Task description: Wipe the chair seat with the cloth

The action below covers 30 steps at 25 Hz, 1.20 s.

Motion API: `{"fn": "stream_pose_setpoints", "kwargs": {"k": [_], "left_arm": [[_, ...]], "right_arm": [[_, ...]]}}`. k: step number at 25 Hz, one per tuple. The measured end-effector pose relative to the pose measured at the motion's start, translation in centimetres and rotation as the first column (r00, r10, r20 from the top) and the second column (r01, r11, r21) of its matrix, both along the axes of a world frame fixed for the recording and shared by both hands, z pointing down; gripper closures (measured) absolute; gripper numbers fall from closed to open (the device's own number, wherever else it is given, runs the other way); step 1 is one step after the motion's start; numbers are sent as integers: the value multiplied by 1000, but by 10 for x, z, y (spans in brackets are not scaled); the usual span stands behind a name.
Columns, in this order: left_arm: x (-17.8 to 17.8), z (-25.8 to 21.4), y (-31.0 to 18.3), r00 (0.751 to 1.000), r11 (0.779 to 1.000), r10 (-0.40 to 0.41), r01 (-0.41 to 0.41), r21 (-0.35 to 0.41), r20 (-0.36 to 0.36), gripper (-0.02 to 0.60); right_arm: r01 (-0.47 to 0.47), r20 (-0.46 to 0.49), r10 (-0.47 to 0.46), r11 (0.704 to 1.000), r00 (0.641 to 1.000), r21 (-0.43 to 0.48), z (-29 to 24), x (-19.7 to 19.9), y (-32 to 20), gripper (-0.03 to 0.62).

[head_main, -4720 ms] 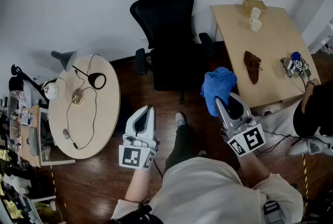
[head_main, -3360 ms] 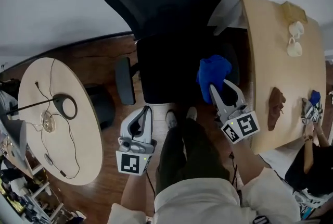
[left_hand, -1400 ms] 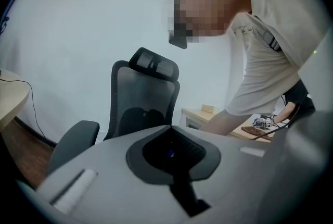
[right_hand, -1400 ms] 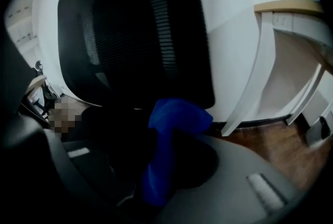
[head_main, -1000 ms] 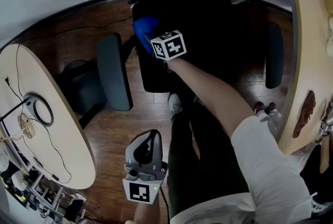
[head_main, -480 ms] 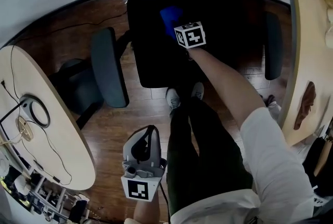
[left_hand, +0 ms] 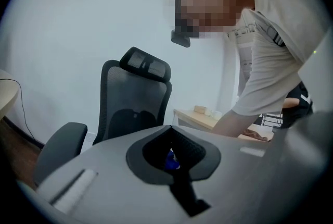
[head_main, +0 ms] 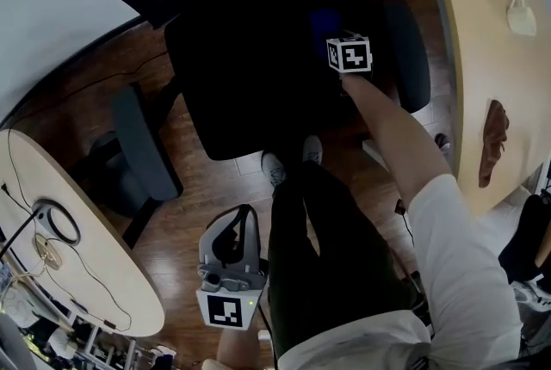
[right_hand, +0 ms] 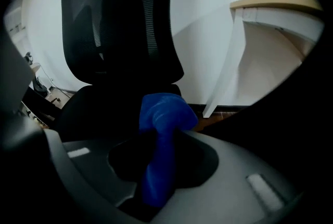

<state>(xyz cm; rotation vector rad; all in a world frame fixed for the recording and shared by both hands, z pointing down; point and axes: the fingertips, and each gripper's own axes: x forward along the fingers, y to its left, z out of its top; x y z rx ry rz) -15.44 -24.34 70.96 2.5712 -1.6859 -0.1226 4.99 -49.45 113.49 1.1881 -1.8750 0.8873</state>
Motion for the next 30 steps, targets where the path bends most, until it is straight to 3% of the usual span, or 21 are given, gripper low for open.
{"fn": "stream_pose_setpoints", "kwargs": {"k": [3, 6, 9, 14, 18, 21, 24, 27, 30], "left_arm": [[9, 7, 4, 1000, 1000, 14, -14, -4, -5, 551], [8, 7, 12, 1000, 1000, 7, -7, -2, -6, 551], [-2, 5, 21, 1000, 1000, -18, 18, -5, -6, 551], [-28, -2, 35, 997, 997, -81, 81, -6, -15, 551], [-44, 2, 45, 991, 991, -132, 132, -14, -19, 551], [-50, 11, 54, 989, 989, -144, 144, -23, -15, 551], [-47, 18, 60, 990, 990, -139, 138, -42, -16, 551], [-36, 13, 51, 993, 993, -117, 116, -38, -25, 551], [-15, 0, 35, 997, 997, -71, 71, -11, -31, 551]], "right_arm": [[0, 28, 0, 1000, 1000, 14, -4, -2, 4, 499], [33, 99, -37, 998, 994, 46, -18, -42, 10, 499], [115, 211, -125, 992, 969, 60, -40, -128, 36, 499], [303, 377, -297, 952, 877, 45, -61, -289, 126, 499], [394, 392, -355, 919, 849, -20, -32, -342, 181, 499], [401, 354, -366, 916, 861, -27, -14, -332, 180, 499], [380, 305, -354, 924, 884, -30, -3, -295, 167, 499], [358, 246, -344, 934, 906, -14, 5, -240, 150, 499], [328, 171, -323, 945, 931, 1, 12, -160, 131, 499]]}}
